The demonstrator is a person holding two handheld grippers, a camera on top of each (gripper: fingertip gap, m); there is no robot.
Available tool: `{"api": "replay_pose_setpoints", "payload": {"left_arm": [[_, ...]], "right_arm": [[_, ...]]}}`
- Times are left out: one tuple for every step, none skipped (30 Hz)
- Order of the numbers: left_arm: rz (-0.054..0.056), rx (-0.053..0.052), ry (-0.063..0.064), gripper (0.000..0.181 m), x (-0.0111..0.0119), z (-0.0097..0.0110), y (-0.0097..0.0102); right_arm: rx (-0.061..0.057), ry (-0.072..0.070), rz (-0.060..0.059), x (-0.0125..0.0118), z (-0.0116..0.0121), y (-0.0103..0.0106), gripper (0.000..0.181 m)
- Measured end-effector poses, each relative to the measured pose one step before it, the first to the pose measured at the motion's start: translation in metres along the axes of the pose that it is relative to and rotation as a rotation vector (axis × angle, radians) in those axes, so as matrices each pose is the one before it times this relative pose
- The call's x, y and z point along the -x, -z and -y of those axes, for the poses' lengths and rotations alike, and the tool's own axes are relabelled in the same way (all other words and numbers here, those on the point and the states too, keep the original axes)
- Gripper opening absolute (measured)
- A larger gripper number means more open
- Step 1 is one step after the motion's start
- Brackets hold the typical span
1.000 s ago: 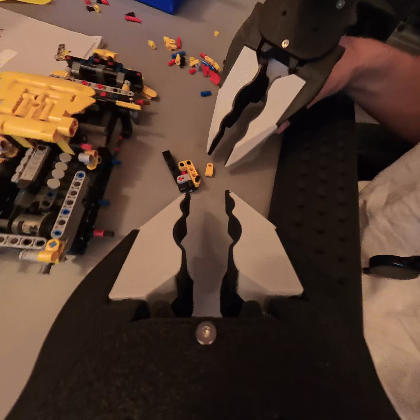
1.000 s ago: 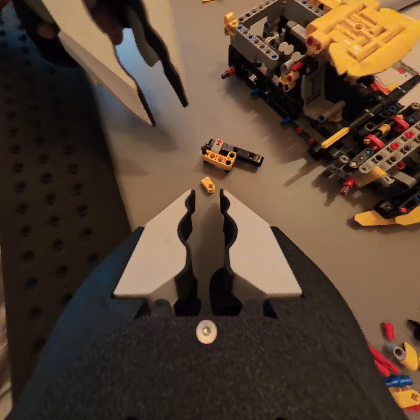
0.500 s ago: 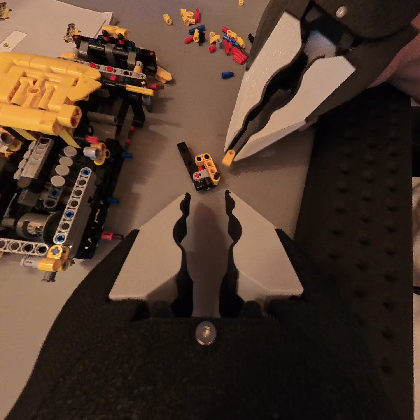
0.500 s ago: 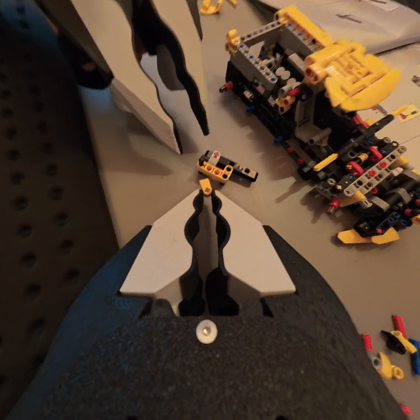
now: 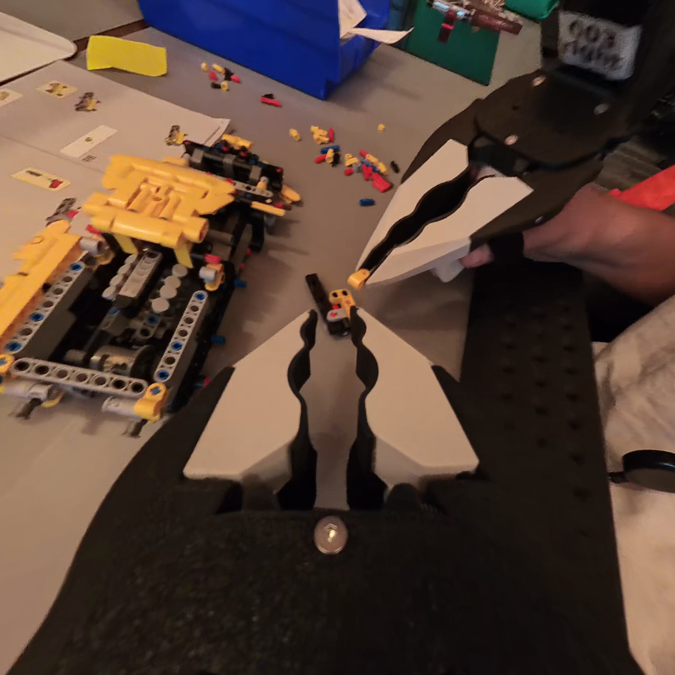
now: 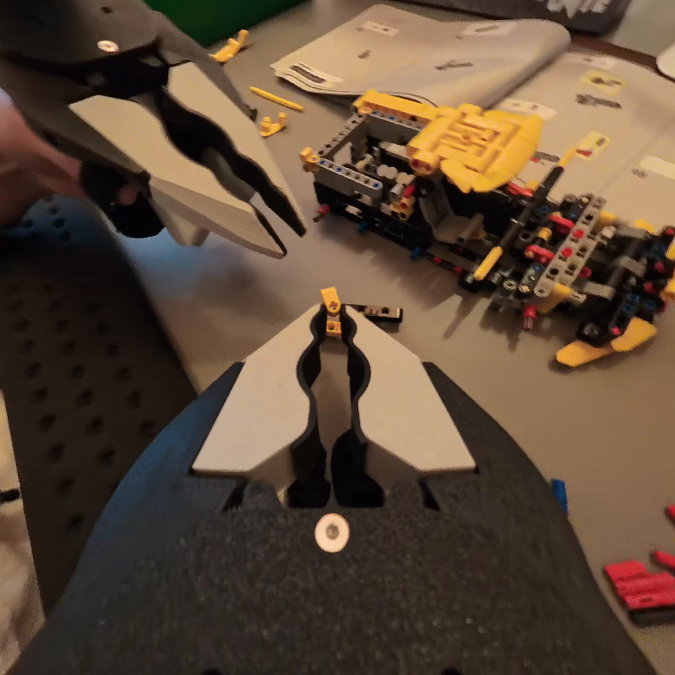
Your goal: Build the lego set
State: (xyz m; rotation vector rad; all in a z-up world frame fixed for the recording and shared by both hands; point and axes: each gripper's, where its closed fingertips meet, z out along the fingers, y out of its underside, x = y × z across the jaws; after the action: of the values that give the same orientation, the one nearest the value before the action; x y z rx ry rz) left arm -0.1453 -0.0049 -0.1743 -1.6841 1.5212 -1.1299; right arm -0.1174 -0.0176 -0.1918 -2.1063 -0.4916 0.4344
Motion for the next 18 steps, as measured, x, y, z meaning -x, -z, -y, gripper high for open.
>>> {"api": "replay_pose_setpoints", "payload": {"left_arm": [[0.0279,0.0108,-0.0065,0.019,0.00530,-0.00259,0.00048],[0.0268,0.0078,-0.0102,0.020,0.00434,-0.00256,-0.00009],[0.0183,0.0064,-0.0064,0.021,0.00223,-0.00262,-0.00082],[0.0068,0.0086,0.0026,0.024,-0.00005,-0.00264,-0.00178],[-0.0054,0.0121,0.0115,0.027,-0.00220,-0.00278,-0.00263],[-0.0155,0.0162,0.0138,0.030,-0.00412,-0.00320,-0.00319],[-0.0164,0.0188,0.0046,0.033,-0.00458,-0.00360,-0.00363],[-0.0010,0.0139,-0.0024,0.036,-0.00281,-0.00273,-0.00383],[0.0154,0.0087,-0.0081,0.039,-0.00088,-0.00173,-0.00382],[0.0203,0.0090,-0.0144,0.042,-0.00034,-0.00169,-0.00370],[0.0232,0.0152,-0.0170,0.045,0.00034,-0.00210,-0.00378],[0.0317,0.0176,-0.0151,0.045,0.00225,-0.00187,-0.00350],[0.0262,0.0133,-0.0121,0.045,0.00212,-0.00115,-0.00291],[0.0047,0.0110,-0.0076,0.045,-0.00036,-0.00098,-0.00269],[-0.0065,0.0093,0.0001,0.045,-0.00157,-0.00063,-0.00233],[-0.0059,0.0057,0.0030,0.045,-0.00103,-0.00026,-0.00200],[-0.0013,0.0044,0.0009,0.045,-0.00032,-0.00015,-0.00137],[0.0035,0.0031,-0.0013,0.045,0.00050,0.00017,-0.00083]], "right_arm": [[0.0065,-0.0300,-0.0142,-0.00173,0.00025,-0.00037,0.006],[-0.0028,-0.0241,0.0009,0.00135,0.00174,0.00027,0.006],[-0.0097,-0.0173,-0.0012,0.00134,0.00239,0.00063,0.006],[-0.0082,-0.0129,-0.0021,0.00084,0.00187,0.00068,0.006],[-0.0028,-0.0111,-0.0001,0.00022,0.00076,0.00056,0.006],[0.0039,-0.0095,-0.0075,-0.00211,-0.00061,0.00044,0.006],[0.0062,-0.0101,-0.0199,-0.00481,-0.00157,0.00028,0.006],[0.0097,-0.0136,-0.0227,-0.00608,-0.00263,0.00011,0.006],[0.0245,-0.0157,-0.0255,-0.00710,-0.00445,-0.00015,0.006],[0.0426,-0.0092,-0.0222,-0.00636,-0.00695,-0.00091,0.006],[0.0634,0.0034,-0.0100,-0.00403,-0.00964,-0.00224,0.006],[0.0579,0.0131,-0.0209,-0.00438,-0.00882,-0.00231,0.006],[0.0317,0.0145,-0.0185,-0.00279,-0.00562,-0.00188,0.006],[0.0186,0.0131,0.0033,0.00139,-0.00346,-0.00149,0.006],[0.0127,0.0126,0.0089,0.00259,-0.00184,-0.00076,0.006],[0.0020,0.0100,-0.0018,0.00104,-0.00029,-0.00003,0.006],[0.0002,0.0104,-0.0004,0.00094,-0.00001,0.00001,0.006],[0.0039,0.0081,0.0077,0.00157,-0.00063,-0.00047,0.006]]}}
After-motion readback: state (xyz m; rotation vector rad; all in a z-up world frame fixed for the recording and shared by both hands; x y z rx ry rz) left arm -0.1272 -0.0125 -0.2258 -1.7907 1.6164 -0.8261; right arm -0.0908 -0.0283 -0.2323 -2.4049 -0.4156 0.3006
